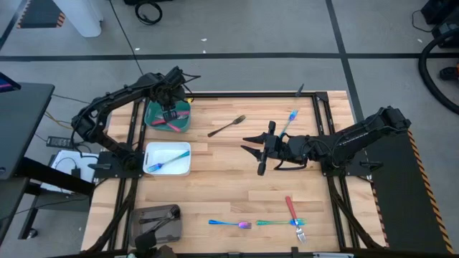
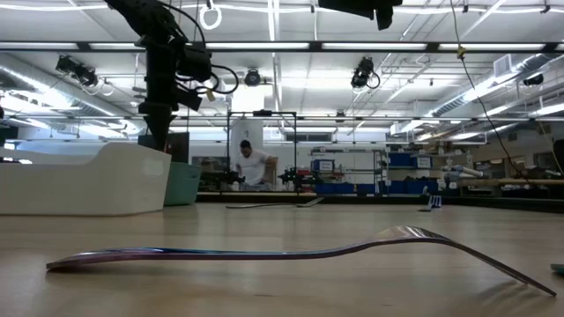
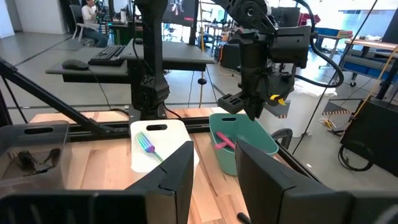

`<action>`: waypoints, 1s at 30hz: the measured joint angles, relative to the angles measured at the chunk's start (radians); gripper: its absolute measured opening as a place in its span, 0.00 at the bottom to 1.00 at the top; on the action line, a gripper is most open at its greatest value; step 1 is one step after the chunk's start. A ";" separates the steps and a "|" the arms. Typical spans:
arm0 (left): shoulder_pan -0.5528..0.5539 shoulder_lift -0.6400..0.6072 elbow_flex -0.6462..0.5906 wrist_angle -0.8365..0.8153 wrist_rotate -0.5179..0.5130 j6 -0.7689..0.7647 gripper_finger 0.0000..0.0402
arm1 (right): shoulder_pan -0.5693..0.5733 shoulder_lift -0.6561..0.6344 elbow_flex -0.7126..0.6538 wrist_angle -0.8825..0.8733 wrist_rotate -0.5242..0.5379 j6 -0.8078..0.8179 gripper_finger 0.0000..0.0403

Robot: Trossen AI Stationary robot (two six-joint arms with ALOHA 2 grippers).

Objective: Sort silverware by color (type)
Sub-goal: Put the blue fork into the white bin

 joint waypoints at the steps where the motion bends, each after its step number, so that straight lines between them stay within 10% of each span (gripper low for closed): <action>1: 0.000 0.000 0.000 0.000 0.000 0.000 0.22 | 0.000 0.000 0.000 0.000 0.000 0.000 0.31; 22: -0.158 -0.099 0.001 -0.040 0.005 -0.124 0.25 | -0.002 0.000 0.000 -0.002 0.000 0.000 0.31; 30: -0.361 -0.109 0.001 -0.087 0.297 -0.369 0.25 | -0.002 0.000 0.000 -0.003 0.000 0.003 0.31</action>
